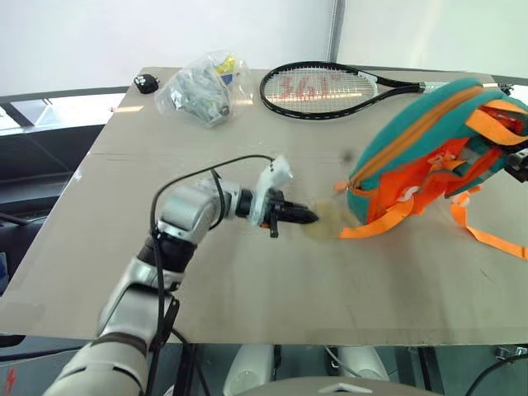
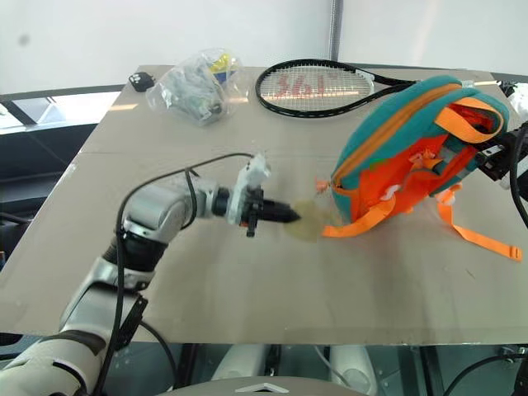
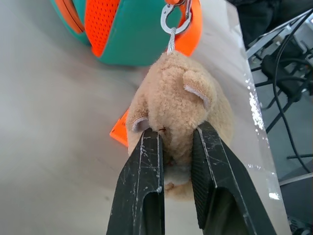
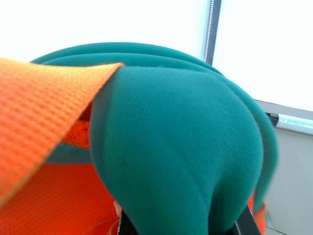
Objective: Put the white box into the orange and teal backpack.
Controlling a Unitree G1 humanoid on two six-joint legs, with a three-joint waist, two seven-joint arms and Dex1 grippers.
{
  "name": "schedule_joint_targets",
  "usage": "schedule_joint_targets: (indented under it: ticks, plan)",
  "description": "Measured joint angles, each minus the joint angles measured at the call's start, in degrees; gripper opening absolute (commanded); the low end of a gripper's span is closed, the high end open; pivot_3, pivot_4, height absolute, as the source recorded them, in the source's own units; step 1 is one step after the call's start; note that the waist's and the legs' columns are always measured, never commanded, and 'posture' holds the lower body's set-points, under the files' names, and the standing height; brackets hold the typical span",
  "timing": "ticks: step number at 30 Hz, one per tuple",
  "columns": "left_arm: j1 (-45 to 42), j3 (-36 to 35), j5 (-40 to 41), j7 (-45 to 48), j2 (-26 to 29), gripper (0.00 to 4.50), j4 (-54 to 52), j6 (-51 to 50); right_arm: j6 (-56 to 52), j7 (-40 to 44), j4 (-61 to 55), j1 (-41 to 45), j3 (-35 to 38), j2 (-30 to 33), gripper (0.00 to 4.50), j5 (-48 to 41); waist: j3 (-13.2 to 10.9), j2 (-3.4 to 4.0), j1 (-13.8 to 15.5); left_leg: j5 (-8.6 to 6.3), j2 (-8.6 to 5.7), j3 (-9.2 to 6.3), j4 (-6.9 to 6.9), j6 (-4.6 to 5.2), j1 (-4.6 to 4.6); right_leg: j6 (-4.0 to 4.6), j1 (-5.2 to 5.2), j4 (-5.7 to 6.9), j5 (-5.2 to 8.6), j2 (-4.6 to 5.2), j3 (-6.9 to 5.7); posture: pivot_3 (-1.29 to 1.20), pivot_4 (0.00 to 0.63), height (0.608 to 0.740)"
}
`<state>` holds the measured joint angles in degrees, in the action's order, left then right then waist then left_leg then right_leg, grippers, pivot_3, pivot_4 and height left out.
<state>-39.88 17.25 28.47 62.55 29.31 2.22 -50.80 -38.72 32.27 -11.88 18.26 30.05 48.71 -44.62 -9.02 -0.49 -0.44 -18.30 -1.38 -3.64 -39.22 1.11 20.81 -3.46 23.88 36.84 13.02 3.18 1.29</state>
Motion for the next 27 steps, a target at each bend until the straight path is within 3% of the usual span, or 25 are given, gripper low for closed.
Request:
schedule_joint_targets:
  ticks: [5,7,11,14,18,21,23,27]
  plan:
    - [1.4,-0.4,-1.5,-5.7,-4.2,0.16,0.5,2.6,-0.1,-0.8,-0.6,-1.0,0.1,0.0,0.0,0.7,0.0,0.01,0.1,-0.06,-0.03,0.0,-0.08,0.1,-0.14,0.02,-0.2,0.0,-0.02,-0.02,-0.01,0.0,0.15,0.74]
    - [0.7,-3.6,-1.3,-8.0,-8.8,0.16,3.7,5.8,-2.0,-1.9,-2.5,-2.5,0.9,0.1,0.0,0.1,0.0,0.01,0.3,-0.01,-0.03,-0.03,-0.12,0.02,-0.08,0.02,-0.18,-0.01,-0.03,-0.03,-0.06,0.0,0.15,0.74]
    - [-4.9,-6.7,-4.2,-11.7,-12.2,0.16,11.0,14.2,-7.1,-1.8,-8.9,-6.7,-0.8,5.4,0.0,1.2,0.0,0.01,0.7,-0.01,-0.04,-0.02,-0.06,0.02,-0.05,0.01,-0.12,-0.06,-0.03,-0.06,-0.08,0.0,0.15,0.74]
    - [-6.1,-8.1,-5.1,-9.6,-11.2,0.16,14.7,17.3,-7.0,-1.6,-11.1,-8.3,-2.6,4.4,1.12,2.4,0.0,0.01,0.4,-0.01,-0.03,0.01,-0.03,0.02,-0.04,0.0,-0.09,-0.08,-0.02,-0.08,-0.08,0.0,0.15,0.74]
    - [-5.6,-10.2,-2.3,-5.0,-8.9,2.11,13.5,15.9,-5.9,-0.3,-13.6,-12.9,-3.6,4.6,3.04,5.1,0.0,0.01,0.4,-0.01,-0.02,0.0,-0.01,0.02,0.09,-0.01,0.03,-0.09,-0.02,-0.05,-0.09,0.0,0.15,0.74]
    - [-2.2,-11.1,-1.7,-4.1,-5.1,3.68,7.8,14.9,-7.2,3.2,-15.6,-20.2,3.4,5.1,4.49,4.2,0.0,0.01,0.7,-0.01,0.0,-0.02,0.02,0.03,0.1,-0.02,0.03,-0.11,-0.01,-0.05,-0.07,0.0,0.15,0.74]
    - [0.5,-12.7,-1.2,-4.5,-2.7,4.43,4.0,13.8,-8.6,6.6,-17.4,-24.7,8.6,5.2,4.5,2.0,0.0,0.01,0.8,-0.02,0.03,-0.04,0.02,0.03,0.05,-0.02,0.01,-0.1,-0.01,-0.07,-0.07,0.0,0.15,0.74]
    - [9.9,-17.5,-0.8,-5.4,3.7,4.43,-4.1,12.8,-9.8,14.2,-22.4,-34.0,17.0,4.4,4.5,-3.0,0.0,0.02,0.5,-0.14,0.08,-0.07,0.1,0.24,-0.21,-0.01,-0.18,-0.06,-0.02,-0.09,-0.04,0.0,0.15,0.74]
